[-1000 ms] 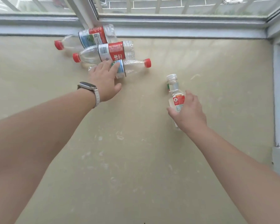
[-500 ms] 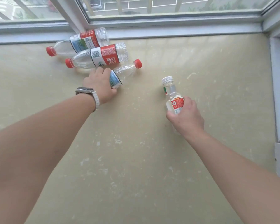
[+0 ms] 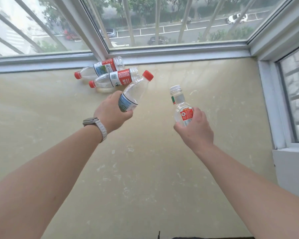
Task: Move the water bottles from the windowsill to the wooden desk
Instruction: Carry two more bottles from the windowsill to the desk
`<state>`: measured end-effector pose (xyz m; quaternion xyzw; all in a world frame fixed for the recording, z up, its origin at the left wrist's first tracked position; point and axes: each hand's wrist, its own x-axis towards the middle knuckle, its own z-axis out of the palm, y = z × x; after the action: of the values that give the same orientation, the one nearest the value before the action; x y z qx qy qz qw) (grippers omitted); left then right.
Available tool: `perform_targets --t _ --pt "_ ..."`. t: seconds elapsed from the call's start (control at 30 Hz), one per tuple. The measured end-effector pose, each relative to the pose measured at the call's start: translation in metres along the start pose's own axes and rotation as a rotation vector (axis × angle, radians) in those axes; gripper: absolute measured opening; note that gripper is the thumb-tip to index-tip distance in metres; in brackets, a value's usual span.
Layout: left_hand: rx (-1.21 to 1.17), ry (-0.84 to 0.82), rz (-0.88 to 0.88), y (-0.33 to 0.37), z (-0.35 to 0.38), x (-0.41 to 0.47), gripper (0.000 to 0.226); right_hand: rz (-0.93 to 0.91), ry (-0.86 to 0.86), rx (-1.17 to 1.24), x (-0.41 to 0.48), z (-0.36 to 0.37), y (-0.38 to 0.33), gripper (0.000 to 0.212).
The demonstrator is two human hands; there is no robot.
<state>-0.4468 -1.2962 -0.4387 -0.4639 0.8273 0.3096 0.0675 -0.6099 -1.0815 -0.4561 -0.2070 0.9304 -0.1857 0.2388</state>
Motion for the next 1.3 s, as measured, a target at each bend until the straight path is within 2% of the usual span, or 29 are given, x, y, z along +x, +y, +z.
perform_targets --t 0.13,0.23,0.37,0.47,0.77,0.9,1.07,1.3 --pt "-0.177 0.076 0.007 0.020 -0.029 -0.045 0.049 -0.049 0.049 0.061 -0.028 -0.032 -0.019 0.060" --pt "-0.259 0.129 0.028 0.032 -0.052 -0.078 0.043 -0.077 0.075 0.084 -0.053 -0.058 -0.031 0.060" --pt "-0.337 0.199 0.081 0.048 -0.082 -0.118 0.047 -0.109 0.131 0.111 -0.088 -0.092 -0.047 0.062" --pt "-0.348 0.233 0.127 0.060 -0.103 -0.147 0.054 -0.145 0.167 0.160 -0.117 -0.118 -0.057 0.058" --pt "-0.320 0.309 0.316 0.071 -0.145 -0.220 0.048 -0.208 0.378 0.408 -0.197 -0.177 -0.082 0.040" --pt "-0.326 0.310 0.404 0.071 -0.155 -0.242 0.056 -0.219 0.459 0.455 -0.234 -0.189 -0.085 0.041" --pt "-0.333 0.298 0.503 0.074 -0.162 -0.267 0.054 -0.160 0.520 0.465 -0.277 -0.196 -0.075 0.042" --pt "-0.444 0.155 0.578 0.089 -0.139 -0.293 0.046 -0.074 0.610 0.486 -0.336 -0.209 -0.044 0.033"
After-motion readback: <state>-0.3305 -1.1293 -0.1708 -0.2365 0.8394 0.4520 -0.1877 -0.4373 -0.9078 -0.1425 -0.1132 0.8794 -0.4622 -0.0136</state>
